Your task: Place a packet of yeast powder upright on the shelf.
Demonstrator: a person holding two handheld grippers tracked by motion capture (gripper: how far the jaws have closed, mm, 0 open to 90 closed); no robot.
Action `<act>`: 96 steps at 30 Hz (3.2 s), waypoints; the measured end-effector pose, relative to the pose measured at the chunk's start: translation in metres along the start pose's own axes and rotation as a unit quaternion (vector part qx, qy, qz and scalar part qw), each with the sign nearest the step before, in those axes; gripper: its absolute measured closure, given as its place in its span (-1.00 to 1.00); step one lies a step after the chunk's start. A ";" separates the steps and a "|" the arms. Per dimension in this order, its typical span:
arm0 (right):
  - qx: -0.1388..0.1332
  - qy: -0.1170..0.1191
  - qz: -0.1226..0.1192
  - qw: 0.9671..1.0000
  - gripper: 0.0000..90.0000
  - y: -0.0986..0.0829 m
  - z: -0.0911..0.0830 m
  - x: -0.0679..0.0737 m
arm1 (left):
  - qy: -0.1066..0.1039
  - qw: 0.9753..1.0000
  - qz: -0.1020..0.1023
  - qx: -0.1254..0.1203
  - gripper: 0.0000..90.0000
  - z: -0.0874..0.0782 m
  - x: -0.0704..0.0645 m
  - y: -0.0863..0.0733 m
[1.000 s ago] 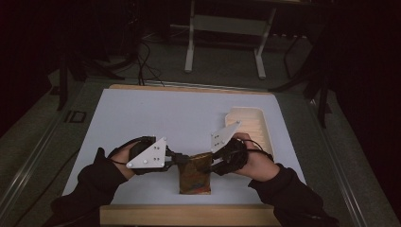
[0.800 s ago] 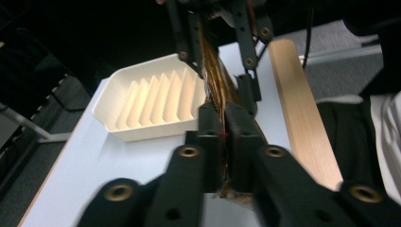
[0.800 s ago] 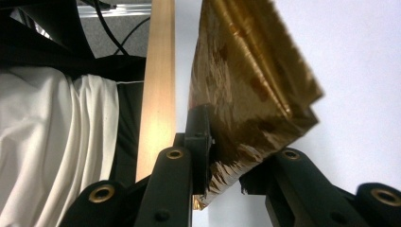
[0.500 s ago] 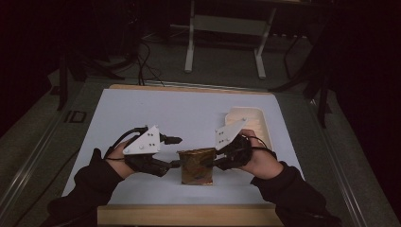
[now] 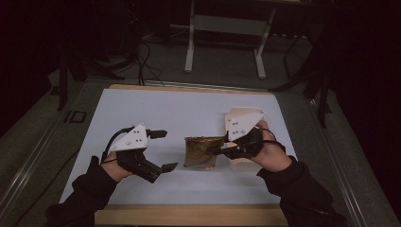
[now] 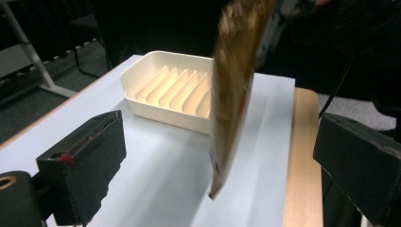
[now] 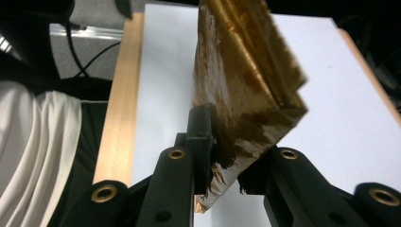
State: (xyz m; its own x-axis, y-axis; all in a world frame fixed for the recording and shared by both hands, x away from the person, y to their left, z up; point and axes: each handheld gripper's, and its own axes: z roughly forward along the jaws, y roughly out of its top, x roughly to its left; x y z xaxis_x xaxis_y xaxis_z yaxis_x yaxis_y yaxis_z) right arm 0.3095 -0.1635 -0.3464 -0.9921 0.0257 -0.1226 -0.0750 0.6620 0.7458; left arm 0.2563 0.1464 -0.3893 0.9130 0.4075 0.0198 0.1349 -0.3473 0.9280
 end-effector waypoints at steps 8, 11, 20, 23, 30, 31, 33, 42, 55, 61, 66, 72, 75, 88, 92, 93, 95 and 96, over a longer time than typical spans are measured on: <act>-0.008 -0.042 0.017 0.999 0.73 -0.003 -0.024 -0.024 | -0.005 1.000 -0.009 -0.025 -0.85 0.003 -0.001 -0.029; -0.009 -0.050 0.017 0.999 0.73 -0.005 -0.027 -0.028 | -0.009 0.999 -0.020 -0.031 -0.84 0.002 0.000 -0.037; -0.025 -0.140 0.030 0.989 0.74 -0.027 -0.075 -0.068 | 0.024 0.998 -0.043 -0.036 -0.79 -0.004 0.002 -0.081; -0.014 -0.166 0.035 0.985 0.74 -0.034 -0.085 -0.078 | 0.035 0.998 -0.053 -0.021 -0.79 -0.001 0.003 -0.096; 0.002 -0.202 0.047 0.978 0.74 -0.051 -0.096 -0.104 | 0.028 0.995 -0.083 -0.041 -0.82 0.000 0.005 -0.106; 0.004 -0.204 0.049 0.978 0.74 -0.054 -0.096 -0.107 | 0.028 0.995 -0.092 -0.041 -0.83 0.000 0.004 -0.106; 0.013 -0.207 0.053 0.977 0.74 -0.059 -0.094 -0.114 | 0.027 0.994 -0.101 -0.035 -0.95 0.000 0.004 -0.106; 0.042 -0.218 0.079 0.972 0.74 -0.093 -0.071 -0.140 | 0.032 0.991 -0.123 -0.044 -0.97 -0.007 0.002 -0.108; 0.069 -0.235 0.066 0.967 0.74 -0.108 -0.042 -0.161 | 0.035 0.989 -0.133 -0.047 -0.97 -0.012 0.003 -0.112; 0.047 -0.233 0.078 0.968 0.73 -0.114 -0.035 -0.166 | 0.032 0.989 -0.137 -0.049 -0.97 -0.012 0.003 -0.113; 0.043 -0.221 0.085 0.971 0.73 -0.122 -0.029 -0.167 | 0.031 0.989 -0.137 -0.045 -0.97 -0.011 0.003 -0.114; 0.055 -0.207 0.090 0.973 0.73 -0.130 -0.018 -0.167 | 0.029 0.988 -0.143 -0.045 -0.97 -0.011 0.004 -0.115; 0.051 -0.202 0.112 0.972 0.72 -0.144 -0.011 -0.168 | 0.029 0.988 -0.143 -0.045 -0.97 -0.011 0.004 -0.116; 0.049 -0.246 0.205 0.946 0.25 -0.163 -0.020 -0.164 | 0.028 0.989 -0.141 -0.041 -0.97 -0.010 0.004 -0.115; 0.047 -0.267 0.235 0.933 0.07 -0.163 -0.026 -0.157 | 0.026 0.989 -0.139 -0.039 -0.97 -0.011 0.004 -0.114; 0.043 -0.273 0.238 0.931 0.01 -0.163 -0.028 -0.154 | 0.027 0.989 -0.137 -0.040 -0.97 -0.011 0.004 -0.114; 0.043 -0.289 0.243 0.925 -0.09 -0.165 -0.031 -0.148 | 0.029 0.989 -0.137 -0.043 -0.97 -0.013 0.004 -0.113; 0.041 -0.290 0.244 0.925 -0.11 -0.166 -0.033 -0.145 | 0.030 0.989 -0.137 -0.044 -0.97 -0.013 0.003 -0.112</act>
State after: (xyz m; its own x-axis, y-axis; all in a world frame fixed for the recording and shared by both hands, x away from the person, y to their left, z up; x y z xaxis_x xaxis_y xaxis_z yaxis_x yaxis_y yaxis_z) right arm 0.4621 -0.3017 -0.4313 -0.6841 0.7172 -0.1324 0.3980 0.5193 0.7562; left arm 0.2393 0.1980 -0.4886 0.8223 0.5257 -0.2178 0.3375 -0.1424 0.9305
